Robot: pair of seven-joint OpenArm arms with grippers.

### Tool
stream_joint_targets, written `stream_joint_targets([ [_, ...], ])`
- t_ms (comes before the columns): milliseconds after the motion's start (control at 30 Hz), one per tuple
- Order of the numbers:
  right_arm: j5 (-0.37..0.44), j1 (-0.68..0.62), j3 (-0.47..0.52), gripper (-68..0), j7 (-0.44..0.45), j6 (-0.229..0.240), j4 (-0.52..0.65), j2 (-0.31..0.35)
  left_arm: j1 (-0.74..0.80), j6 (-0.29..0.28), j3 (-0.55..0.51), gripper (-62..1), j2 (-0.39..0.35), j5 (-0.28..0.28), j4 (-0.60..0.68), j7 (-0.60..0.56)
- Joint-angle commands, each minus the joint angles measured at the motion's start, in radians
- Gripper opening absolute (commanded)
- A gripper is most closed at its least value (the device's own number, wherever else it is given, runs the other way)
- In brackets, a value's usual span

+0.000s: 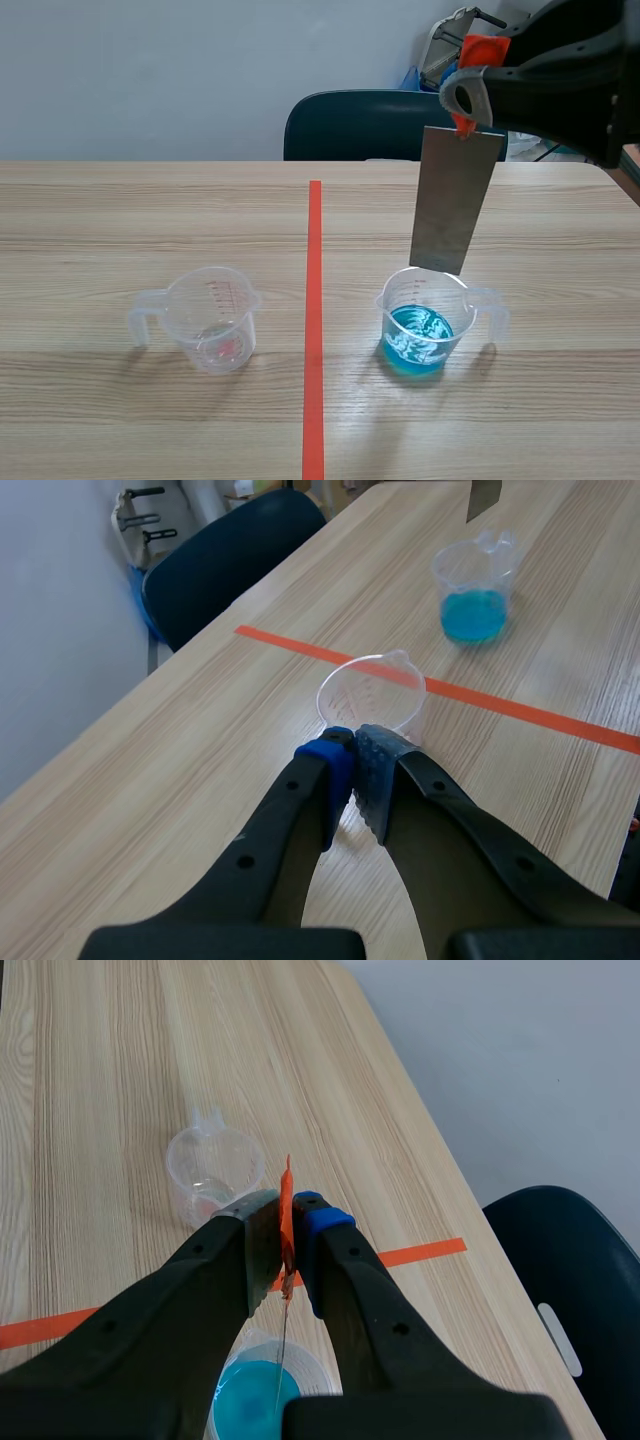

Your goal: Do the redox reaction experiment

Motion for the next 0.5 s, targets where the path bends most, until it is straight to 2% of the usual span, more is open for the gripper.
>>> stream_joint_targets([
  [0, 0.008, 0.02, 0.014, -66.7, 0.019, 0.0, 0.004, 0.006, -0.03, -0.01, -0.006, -59.2, -0.025, -0.011, 0.046, 0.014],
  [167, 0.007, 0.02, 0.014, -66.7, 0.019, 0.0, 0.004, 0.006, -0.111, -0.019, 0.05, -59.3, -0.064, -0.028, 0.115, 0.122],
  [233, 0.007, 0.02, 0.014, -66.7, 0.019, 0.0, 0.004, 0.006, -0.155, -0.018, 0.09, -59.3, -0.073, -0.051, 0.13, 0.157],
  [467, 0.008, 0.02, 0.014, -66.7, 0.019, 0.0, 0.004, 0.005, -0.35, -0.014, 0.29, -59.3, -0.066, -0.063, 0.135, 0.287],
])
